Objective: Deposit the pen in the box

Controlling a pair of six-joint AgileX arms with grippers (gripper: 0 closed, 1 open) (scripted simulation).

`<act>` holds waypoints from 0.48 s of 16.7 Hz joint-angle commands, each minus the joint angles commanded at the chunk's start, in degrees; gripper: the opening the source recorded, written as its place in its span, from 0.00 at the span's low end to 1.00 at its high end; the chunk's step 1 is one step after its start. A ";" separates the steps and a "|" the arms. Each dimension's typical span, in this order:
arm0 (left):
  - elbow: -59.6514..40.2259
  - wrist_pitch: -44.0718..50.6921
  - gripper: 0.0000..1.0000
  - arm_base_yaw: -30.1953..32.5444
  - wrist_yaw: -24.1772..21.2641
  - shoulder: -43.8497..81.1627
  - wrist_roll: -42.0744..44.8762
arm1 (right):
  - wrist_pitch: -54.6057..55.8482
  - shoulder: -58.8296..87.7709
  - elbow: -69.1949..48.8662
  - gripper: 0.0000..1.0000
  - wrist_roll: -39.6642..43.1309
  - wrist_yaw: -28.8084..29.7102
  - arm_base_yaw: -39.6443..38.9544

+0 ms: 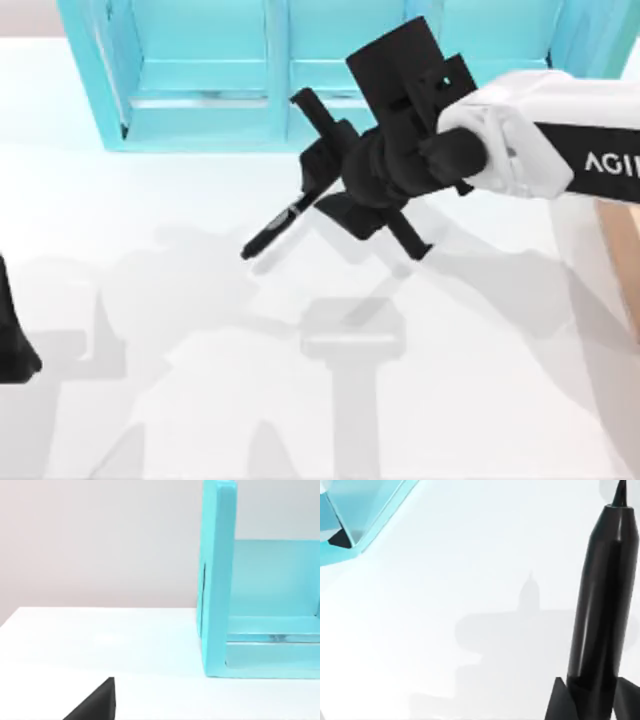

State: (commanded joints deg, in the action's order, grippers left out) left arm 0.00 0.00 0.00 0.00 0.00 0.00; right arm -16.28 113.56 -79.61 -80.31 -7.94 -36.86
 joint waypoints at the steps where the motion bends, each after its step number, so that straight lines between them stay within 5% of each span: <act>1: 0.00 0.00 1.00 0.00 0.00 0.00 0.00 | 0.00 -0.35 0.43 0.00 0.46 0.06 0.63; 8: 0.00 0.00 1.00 0.00 0.00 0.00 0.00 | 0.04 -11.84 10.91 0.00 11.53 -0.74 21.56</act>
State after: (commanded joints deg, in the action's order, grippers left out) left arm 0.00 0.00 0.00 0.00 0.00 0.00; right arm -16.25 101.72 -68.70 -68.78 -8.68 -15.30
